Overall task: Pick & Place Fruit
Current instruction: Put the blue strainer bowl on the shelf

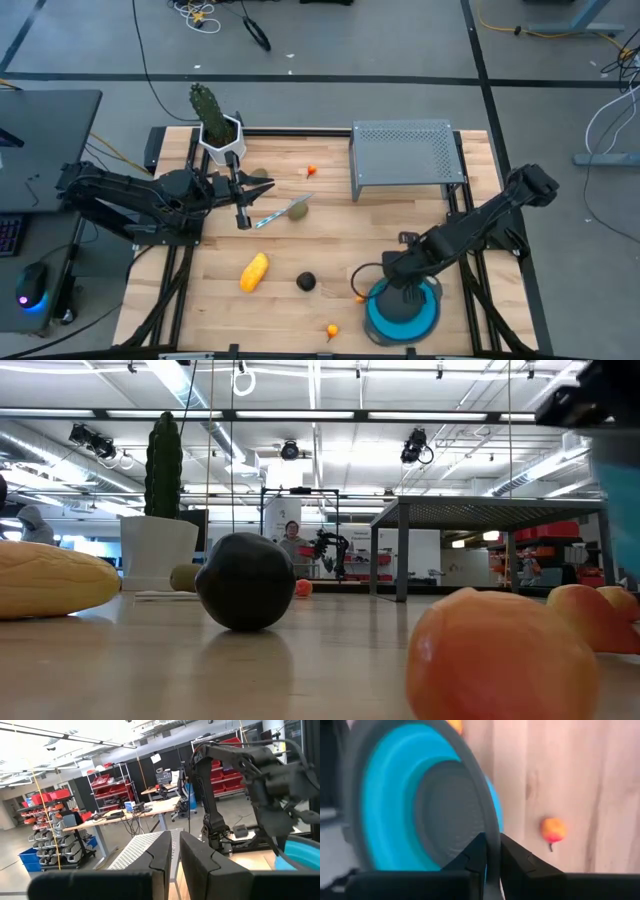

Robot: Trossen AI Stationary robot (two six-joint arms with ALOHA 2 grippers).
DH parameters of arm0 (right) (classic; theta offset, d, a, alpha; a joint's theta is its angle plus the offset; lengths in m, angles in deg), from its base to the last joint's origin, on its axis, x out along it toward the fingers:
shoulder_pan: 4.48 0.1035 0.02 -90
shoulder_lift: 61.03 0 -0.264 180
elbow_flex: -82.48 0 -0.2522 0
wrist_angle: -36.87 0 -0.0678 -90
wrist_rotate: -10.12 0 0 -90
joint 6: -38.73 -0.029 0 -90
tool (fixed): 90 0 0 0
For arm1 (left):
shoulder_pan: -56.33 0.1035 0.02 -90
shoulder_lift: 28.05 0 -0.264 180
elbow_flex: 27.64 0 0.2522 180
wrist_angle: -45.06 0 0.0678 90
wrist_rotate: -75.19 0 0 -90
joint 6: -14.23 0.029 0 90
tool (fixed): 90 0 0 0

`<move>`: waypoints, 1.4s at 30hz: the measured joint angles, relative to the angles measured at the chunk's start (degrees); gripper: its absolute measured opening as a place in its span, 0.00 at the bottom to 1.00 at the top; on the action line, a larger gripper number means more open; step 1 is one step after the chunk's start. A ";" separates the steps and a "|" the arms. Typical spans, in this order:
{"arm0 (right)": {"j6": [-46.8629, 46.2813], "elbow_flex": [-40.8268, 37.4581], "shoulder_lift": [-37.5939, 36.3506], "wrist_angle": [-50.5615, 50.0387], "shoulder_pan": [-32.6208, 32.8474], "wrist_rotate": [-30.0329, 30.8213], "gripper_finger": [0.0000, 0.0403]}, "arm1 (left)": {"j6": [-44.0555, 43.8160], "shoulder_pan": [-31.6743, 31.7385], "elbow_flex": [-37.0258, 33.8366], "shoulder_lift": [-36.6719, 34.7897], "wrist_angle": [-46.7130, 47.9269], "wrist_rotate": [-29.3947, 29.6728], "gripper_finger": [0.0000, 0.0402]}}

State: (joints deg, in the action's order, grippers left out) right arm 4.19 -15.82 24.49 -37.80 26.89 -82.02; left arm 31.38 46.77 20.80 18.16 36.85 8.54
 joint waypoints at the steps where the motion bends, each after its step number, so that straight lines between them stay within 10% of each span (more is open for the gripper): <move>1: -0.83 0.02 -1.26 0.04 -0.31 0.74 0.11 | 0.00 0.01 0.00 0.00 0.02 0.00 0.11; 15: -10.70 0.13 -18.46 0.84 -6.96 11.70 0.09 | 0.21 0.00 0.00 0.00 -0.09 -0.02 0.11; 24: -10.27 0.13 -27.88 0.97 -26.56 12.87 0.09 | 0.56 0.00 0.00 0.00 -1.10 -0.02 0.11; 42: 5.42 0.13 -26.48 5.23 -71.18 -12.23 0.09 | 3.17 0.02 0.00 0.00 -1.03 0.00 0.11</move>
State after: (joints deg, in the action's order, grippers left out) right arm 9.60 -15.69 -1.99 -32.57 -44.29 -94.26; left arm 34.55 46.79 20.80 18.16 35.82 8.54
